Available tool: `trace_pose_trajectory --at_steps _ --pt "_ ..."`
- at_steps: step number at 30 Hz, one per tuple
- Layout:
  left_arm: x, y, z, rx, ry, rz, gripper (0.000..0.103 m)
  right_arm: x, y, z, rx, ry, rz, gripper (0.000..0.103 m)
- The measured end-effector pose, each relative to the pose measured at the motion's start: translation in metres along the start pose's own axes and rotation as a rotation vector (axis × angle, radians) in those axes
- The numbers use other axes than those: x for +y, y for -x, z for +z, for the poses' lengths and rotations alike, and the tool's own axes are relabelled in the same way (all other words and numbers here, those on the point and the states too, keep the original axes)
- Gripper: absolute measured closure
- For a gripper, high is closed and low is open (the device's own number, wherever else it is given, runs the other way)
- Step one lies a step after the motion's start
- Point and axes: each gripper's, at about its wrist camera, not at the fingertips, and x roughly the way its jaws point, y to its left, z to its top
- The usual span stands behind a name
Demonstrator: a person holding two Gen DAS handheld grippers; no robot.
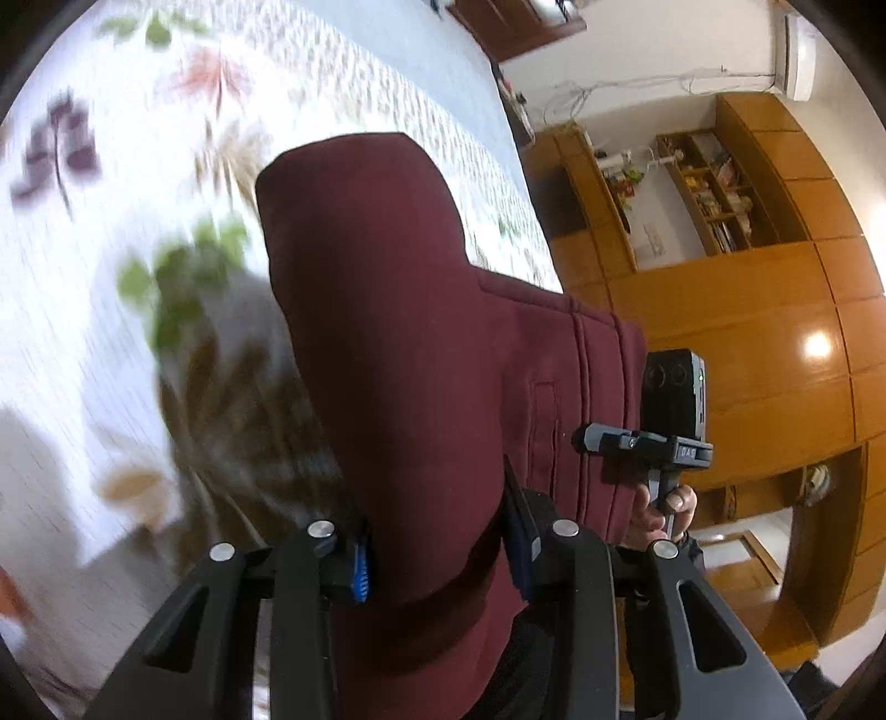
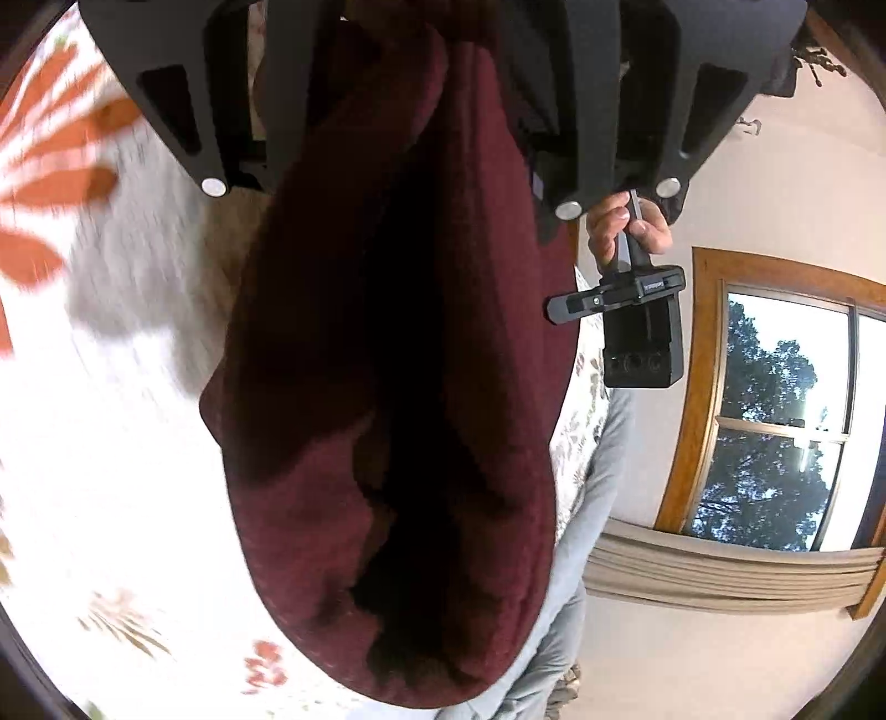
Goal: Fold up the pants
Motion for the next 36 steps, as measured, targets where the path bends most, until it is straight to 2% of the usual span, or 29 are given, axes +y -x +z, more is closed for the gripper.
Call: trace_pose_trajectory --at_steps 7,9,10,11,16,17,20,22,23,24,25,27,28,30,32,34,35,36 --pt "0.015 0.037 0.082 -0.046 0.014 0.068 0.066 0.021 -0.039 0.087 0.005 0.020 0.029 0.064" --pt "0.030 0.041 0.100 -0.050 0.041 0.079 0.066 0.022 -0.061 0.102 0.012 0.015 0.035 0.064" --pt "0.038 0.042 0.106 -0.049 0.055 0.081 0.066 0.036 -0.087 0.102 0.017 0.008 0.035 0.064" --pt "0.055 0.041 0.115 -0.041 0.088 0.086 0.066 0.033 -0.102 0.113 0.031 -0.002 0.034 0.064" --pt "0.121 0.031 0.126 -0.018 0.191 0.139 0.066 -0.006 -0.152 0.130 0.074 -0.072 0.014 0.063" --pt "0.134 0.027 0.124 -0.013 0.215 0.150 0.065 -0.016 -0.157 0.135 0.071 -0.101 0.019 0.060" --pt "0.149 0.020 0.113 -0.009 0.222 0.119 0.056 -0.041 -0.168 0.130 0.093 -0.134 0.015 0.047" --pt "0.147 0.030 0.109 -0.052 0.209 0.108 0.049 -0.038 -0.162 0.131 0.092 -0.101 0.009 0.038" --pt "0.147 0.040 0.108 -0.077 0.198 0.129 0.043 -0.037 -0.143 0.130 0.065 -0.091 -0.013 0.034" --pt "0.140 0.054 0.106 -0.119 0.171 0.172 0.038 -0.037 -0.130 0.127 0.030 -0.092 -0.042 0.033" --pt "0.129 0.069 0.106 -0.172 0.141 0.211 0.037 -0.038 -0.117 0.128 -0.010 -0.104 -0.063 0.032" --pt "0.100 0.092 0.105 -0.248 0.052 0.240 0.034 -0.029 -0.083 0.124 -0.132 -0.097 -0.129 0.032" --pt "0.090 0.097 0.107 -0.266 0.018 0.229 0.033 -0.020 -0.074 0.126 -0.173 -0.074 -0.129 0.032" --pt "0.061 0.096 0.120 -0.295 -0.060 0.140 0.026 0.006 -0.066 0.134 -0.200 -0.014 -0.041 0.032" --pt "0.051 0.075 0.135 -0.257 -0.073 0.004 0.023 0.032 -0.078 0.140 -0.204 0.034 0.014 0.032" --pt "0.069 0.057 0.148 -0.237 -0.043 -0.037 0.023 0.045 -0.108 0.152 -0.179 0.008 0.046 0.032" --pt "0.076 0.042 0.157 -0.226 -0.014 -0.033 0.023 0.038 -0.128 0.154 -0.146 -0.029 0.056 0.032" --pt "0.089 0.036 0.159 -0.223 0.015 -0.020 0.023 0.025 -0.125 0.158 -0.137 -0.047 0.049 0.037"
